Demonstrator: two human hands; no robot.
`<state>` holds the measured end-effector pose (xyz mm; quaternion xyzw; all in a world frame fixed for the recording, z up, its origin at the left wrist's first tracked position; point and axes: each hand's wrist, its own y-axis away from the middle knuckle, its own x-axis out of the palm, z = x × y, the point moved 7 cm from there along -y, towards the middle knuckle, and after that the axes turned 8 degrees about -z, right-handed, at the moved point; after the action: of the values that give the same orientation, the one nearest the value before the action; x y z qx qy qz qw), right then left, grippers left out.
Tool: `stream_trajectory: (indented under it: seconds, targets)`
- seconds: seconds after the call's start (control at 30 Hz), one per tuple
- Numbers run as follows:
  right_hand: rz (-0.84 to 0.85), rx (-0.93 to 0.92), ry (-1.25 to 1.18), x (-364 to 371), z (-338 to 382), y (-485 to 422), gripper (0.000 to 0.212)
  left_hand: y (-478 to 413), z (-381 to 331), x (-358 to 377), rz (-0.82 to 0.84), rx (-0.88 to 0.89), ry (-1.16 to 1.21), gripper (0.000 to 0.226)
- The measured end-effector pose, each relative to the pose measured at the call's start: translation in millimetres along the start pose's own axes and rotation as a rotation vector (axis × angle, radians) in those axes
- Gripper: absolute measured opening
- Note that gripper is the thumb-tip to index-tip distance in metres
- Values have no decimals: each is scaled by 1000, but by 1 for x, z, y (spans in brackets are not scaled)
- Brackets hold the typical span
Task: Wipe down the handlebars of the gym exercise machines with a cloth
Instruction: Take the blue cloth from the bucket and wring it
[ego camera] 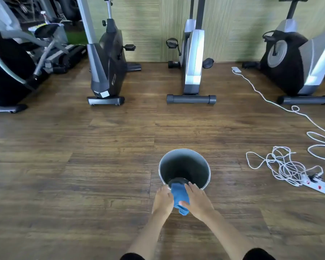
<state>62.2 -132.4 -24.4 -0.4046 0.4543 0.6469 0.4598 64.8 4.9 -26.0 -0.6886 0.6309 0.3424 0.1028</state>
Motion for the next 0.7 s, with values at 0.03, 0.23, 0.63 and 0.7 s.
stream_trajectory:
  seconds: [0.03, 0.23, 0.63, 0.7]
  targets:
    - [-4, -9, 32, 9, -2, -6, 74, -4, 7, 5, -22, 14, 4, 31]
    - [-56, -58, 124, 54, -9, -39, 78, -24, 36, 31, -87, 56, 114, 31]
    - [-250, -228, 125, 61, -6, -50, 61, -35, 49, 44, -123, 187, 140, 39]
    - [-256, -229, 110, 60, -4, -49, 57, -36, 50, 43, -120, 195, 145, 38]
